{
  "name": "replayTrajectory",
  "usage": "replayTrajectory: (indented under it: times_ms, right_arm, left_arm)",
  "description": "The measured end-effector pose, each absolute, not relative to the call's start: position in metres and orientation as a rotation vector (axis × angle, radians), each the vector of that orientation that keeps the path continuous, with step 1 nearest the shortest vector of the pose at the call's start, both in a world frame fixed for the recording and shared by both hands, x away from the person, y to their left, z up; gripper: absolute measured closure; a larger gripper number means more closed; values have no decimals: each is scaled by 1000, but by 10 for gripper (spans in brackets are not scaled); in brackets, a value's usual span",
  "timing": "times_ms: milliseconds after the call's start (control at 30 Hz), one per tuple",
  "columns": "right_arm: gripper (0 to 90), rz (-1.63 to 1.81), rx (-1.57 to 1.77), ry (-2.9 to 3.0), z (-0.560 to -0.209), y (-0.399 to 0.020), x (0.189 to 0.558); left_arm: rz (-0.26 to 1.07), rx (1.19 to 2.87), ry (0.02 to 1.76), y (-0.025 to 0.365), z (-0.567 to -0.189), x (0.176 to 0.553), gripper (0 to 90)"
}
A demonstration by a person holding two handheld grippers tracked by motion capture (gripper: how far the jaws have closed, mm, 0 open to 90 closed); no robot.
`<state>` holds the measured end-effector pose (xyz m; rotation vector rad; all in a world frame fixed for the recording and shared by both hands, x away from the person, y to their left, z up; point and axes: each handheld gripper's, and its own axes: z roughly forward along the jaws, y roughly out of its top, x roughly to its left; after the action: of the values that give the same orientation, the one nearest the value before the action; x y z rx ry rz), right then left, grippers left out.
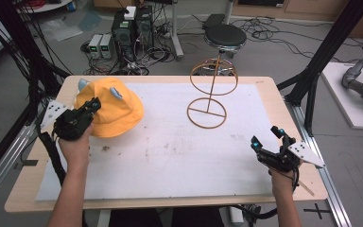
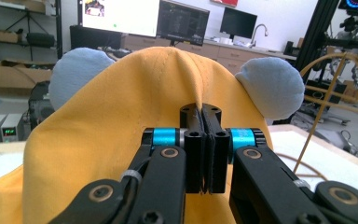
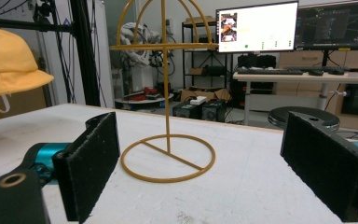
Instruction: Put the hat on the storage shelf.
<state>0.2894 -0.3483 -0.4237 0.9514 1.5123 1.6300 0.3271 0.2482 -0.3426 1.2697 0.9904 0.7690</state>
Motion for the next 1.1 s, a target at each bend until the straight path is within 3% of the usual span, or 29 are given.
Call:
replayTrajectory:
  times_ms: [567,1100]
  right_arm:
    - [115,1643,966,1508,-424,-349,290]
    - [115,1673,971,1486,-423,-350,289]
  left_arm:
    - [773,1207,873,199,-281,347,880]
    - [760,1180,727,123,-228,370,880]
